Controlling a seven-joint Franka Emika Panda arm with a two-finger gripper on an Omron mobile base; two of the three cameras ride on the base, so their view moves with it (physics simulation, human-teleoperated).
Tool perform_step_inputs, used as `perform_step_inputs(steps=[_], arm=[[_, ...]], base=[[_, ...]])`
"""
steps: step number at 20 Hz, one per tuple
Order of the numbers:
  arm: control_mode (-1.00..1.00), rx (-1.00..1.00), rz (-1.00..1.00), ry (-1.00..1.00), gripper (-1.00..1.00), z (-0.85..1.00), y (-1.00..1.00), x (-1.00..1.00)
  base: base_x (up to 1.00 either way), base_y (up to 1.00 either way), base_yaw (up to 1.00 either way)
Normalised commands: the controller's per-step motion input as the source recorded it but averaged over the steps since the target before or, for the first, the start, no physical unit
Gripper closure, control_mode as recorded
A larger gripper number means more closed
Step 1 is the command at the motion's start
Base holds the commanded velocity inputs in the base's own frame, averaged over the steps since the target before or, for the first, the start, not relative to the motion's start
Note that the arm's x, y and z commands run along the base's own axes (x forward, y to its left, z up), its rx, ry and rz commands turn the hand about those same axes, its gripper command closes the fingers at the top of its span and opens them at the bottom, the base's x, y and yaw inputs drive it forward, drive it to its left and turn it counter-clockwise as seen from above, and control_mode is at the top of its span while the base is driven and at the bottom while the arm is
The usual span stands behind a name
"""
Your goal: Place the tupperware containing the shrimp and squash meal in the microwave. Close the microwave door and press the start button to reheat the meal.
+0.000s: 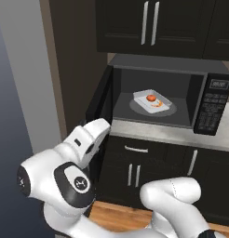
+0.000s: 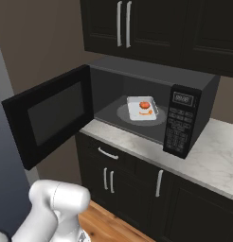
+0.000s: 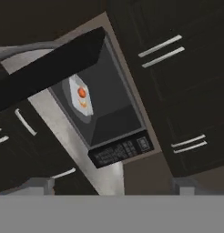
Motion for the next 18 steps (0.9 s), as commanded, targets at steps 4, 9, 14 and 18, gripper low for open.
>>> perform_step_inputs(steps=[4, 9, 14, 18], arm=[[-1.00, -0.19, -0.01, 0.00, -1.00, -0.04, 0.53, 0.17], [-1.00, -0.10, -0.03, 0.00, -1.00, -0.08, 0.27, 0.38], [-1.00, -0.03, -0.01, 0.01, -1.00, -0.08, 0.08, 0.52], [-1.00, 0.00, 0.00, 0.01, -1.00, -0.08, 0.02, 0.57]], base=[[0.00, 0.00, 0.00], [0.00, 0.00, 0.00], [0.00, 0.00, 0.00], [0.00, 0.00, 0.00]])
